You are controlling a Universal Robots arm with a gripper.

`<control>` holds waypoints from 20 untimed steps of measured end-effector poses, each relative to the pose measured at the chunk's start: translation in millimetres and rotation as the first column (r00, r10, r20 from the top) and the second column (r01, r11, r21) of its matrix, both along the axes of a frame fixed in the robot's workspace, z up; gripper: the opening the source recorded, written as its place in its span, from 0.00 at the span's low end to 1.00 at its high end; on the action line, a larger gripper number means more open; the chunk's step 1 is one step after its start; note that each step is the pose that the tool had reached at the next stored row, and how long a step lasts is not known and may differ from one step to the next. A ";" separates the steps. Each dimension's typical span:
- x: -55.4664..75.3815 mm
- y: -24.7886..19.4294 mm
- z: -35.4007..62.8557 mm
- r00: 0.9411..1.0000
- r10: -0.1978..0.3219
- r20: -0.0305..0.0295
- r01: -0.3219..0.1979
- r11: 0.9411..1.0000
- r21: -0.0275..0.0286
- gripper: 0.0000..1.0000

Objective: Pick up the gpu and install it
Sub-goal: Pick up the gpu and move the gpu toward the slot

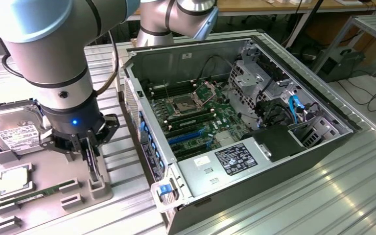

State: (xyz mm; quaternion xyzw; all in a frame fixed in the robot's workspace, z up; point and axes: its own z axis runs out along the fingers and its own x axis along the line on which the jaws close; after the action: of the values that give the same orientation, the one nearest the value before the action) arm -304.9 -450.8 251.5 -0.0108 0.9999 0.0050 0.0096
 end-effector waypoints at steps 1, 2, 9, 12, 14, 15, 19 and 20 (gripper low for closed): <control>0.0 0.0 1.2 1.000 0.000 0.000 0.000 1.000 0.000 0.28; 0.0 0.0 2.9 1.000 0.000 0.000 0.000 1.000 0.000 0.28; 0.0 0.0 15.2 1.000 0.000 0.000 0.000 1.000 0.000 0.28; 0.0 0.0 21.6 1.000 0.000 0.000 0.000 1.000 0.000 0.28; 0.0 0.0 25.2 1.000 0.000 0.000 0.000 1.000 0.000 0.28; 0.0 0.0 26.8 1.000 0.000 0.000 0.000 1.000 0.000 0.28; 0.0 0.0 35.7 1.000 0.000 0.000 0.000 1.000 0.000 0.28; 0.0 0.0 38.0 1.000 0.000 0.000 0.000 1.000 0.000 0.28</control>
State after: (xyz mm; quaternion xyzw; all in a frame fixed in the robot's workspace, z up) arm -304.9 -450.8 289.6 -0.0108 0.9999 0.0051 0.0096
